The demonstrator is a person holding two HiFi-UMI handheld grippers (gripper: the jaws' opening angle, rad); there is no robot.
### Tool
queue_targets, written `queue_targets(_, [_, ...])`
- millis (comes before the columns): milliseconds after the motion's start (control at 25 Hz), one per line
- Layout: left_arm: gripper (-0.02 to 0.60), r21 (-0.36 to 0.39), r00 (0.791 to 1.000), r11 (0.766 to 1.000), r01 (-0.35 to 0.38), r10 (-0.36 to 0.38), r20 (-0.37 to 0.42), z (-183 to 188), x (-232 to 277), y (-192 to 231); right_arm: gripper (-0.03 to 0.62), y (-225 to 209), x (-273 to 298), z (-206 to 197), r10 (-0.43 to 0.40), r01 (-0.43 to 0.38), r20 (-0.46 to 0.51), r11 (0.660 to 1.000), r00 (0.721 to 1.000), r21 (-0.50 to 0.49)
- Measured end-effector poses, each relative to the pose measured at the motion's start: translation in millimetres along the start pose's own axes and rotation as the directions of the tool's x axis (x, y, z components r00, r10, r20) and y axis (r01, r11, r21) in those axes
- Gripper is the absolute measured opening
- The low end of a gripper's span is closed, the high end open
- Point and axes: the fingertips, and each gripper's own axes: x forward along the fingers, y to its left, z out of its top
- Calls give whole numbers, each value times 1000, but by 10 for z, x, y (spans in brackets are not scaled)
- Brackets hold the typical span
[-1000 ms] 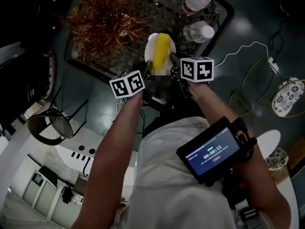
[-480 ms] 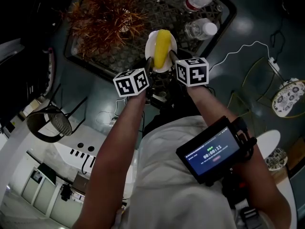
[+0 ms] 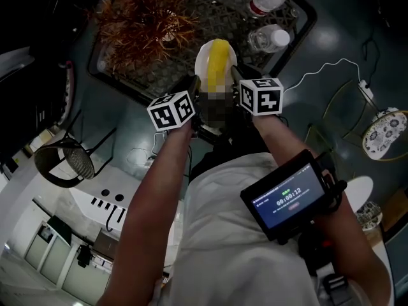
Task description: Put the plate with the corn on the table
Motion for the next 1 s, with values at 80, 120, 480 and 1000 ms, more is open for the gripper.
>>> queue_targets(80, [97,4,1000,1000,-12,12,12,15,-42,58,87,-24,0,3,-5,5,-1,1000,1000,-3])
queue_targets(120, [96,6,1000,1000,-18,18,20,18,-67,88,86,-37,-2,1,-7,7,-3,1000,1000,-6])
queue_targets(480, [28,-20,996,999,-30,31,81,-101,-554,158,8,69,-370,-18,0,0,32,1000,999,-7])
queue_targets(1000, [8,-18,981,998,65,-61,184,-491,-1415,-15,8,598,-956,-184,78,-73,99,996,992,-57])
